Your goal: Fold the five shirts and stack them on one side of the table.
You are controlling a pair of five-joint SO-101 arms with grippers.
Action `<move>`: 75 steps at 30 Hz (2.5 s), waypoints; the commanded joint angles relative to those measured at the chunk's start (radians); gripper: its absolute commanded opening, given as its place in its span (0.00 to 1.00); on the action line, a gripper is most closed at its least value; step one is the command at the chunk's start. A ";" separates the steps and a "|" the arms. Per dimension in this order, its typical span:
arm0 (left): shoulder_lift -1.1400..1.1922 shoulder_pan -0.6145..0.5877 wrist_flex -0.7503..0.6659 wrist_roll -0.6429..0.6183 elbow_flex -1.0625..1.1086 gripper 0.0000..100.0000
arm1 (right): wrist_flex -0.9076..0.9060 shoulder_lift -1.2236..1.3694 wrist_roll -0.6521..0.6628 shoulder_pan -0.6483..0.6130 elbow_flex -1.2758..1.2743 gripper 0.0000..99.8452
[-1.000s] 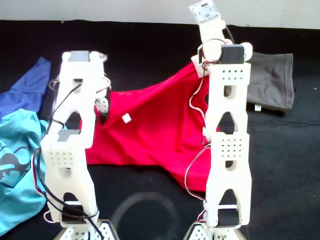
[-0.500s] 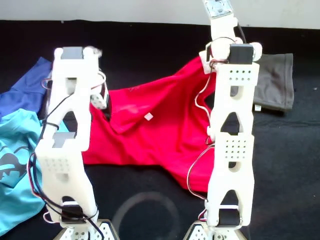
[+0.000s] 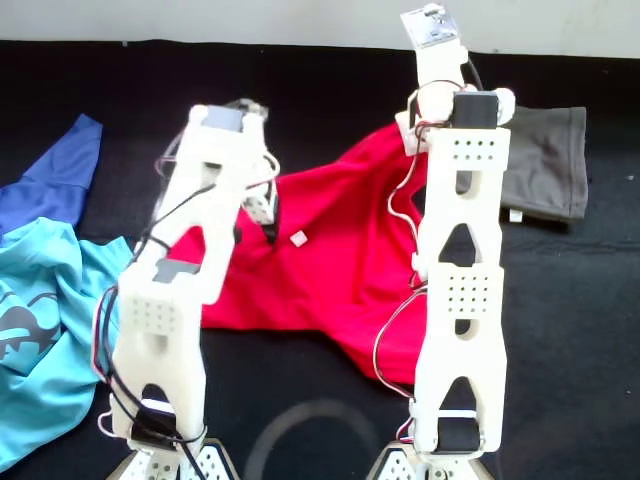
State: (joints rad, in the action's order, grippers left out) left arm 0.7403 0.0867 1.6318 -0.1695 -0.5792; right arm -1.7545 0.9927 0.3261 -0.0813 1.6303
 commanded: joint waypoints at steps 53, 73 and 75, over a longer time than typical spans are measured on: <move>0.015 -0.027 0.095 -0.040 -0.237 0.01 | -0.008 -0.010 -0.008 0.015 0.047 0.01; -0.461 -0.317 0.129 0.193 -0.111 0.01 | -0.013 -0.415 -0.015 0.007 -0.274 0.01; -0.466 -0.328 0.129 0.204 -0.064 0.01 | -0.013 -0.503 -0.025 -0.002 -0.438 0.01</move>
State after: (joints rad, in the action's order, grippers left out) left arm 0.3322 -0.2094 1.7545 0.0115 -0.6805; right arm -1.7545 0.6536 0.3199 -0.0859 1.3909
